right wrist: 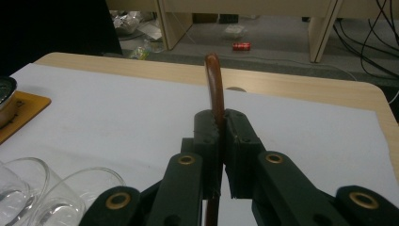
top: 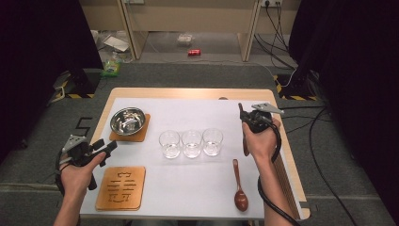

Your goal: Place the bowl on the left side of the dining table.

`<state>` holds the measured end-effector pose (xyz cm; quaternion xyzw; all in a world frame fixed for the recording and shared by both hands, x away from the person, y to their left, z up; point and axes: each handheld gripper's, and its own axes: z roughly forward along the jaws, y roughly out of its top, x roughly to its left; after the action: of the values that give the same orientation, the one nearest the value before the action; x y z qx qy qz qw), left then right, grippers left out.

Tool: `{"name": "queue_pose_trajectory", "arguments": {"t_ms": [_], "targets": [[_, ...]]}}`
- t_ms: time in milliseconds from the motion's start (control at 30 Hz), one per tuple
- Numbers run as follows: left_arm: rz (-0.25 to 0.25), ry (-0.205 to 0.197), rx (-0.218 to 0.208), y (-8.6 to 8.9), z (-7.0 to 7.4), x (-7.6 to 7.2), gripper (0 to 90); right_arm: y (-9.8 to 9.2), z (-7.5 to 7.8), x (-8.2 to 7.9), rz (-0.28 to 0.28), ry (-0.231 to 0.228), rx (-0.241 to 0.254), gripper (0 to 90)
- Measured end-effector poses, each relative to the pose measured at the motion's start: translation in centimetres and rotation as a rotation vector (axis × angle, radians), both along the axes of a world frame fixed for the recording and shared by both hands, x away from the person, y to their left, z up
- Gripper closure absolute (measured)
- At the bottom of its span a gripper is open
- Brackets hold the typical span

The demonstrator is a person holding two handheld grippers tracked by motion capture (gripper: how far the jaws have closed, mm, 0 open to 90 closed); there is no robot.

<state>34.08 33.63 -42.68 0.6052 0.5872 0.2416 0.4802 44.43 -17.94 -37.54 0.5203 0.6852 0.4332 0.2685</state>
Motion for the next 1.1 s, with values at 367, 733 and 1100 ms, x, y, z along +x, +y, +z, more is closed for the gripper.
{"name": "queue_pose_trajectory", "arguments": {"t_ms": [367, 733, 1100], "targets": [[0.002, 0.002, -0.002, 0.1, -0.1, 0.0, 41.1, 0.5, 0.6, 0.4, -0.005, -0.065, -0.008, 84.4], [0.003, 0.0, -0.004, 0.2, -0.1, 0.0, 41.1, 1.4, 1.0, 0.9, -0.008, -0.129, 0.003, 84.4], [-0.002, -0.002, -0.005, 0.1, 0.0, 0.0, 40.9, 2.3, 1.4, 1.7, -0.001, -0.163, 0.023, 84.4]]}}
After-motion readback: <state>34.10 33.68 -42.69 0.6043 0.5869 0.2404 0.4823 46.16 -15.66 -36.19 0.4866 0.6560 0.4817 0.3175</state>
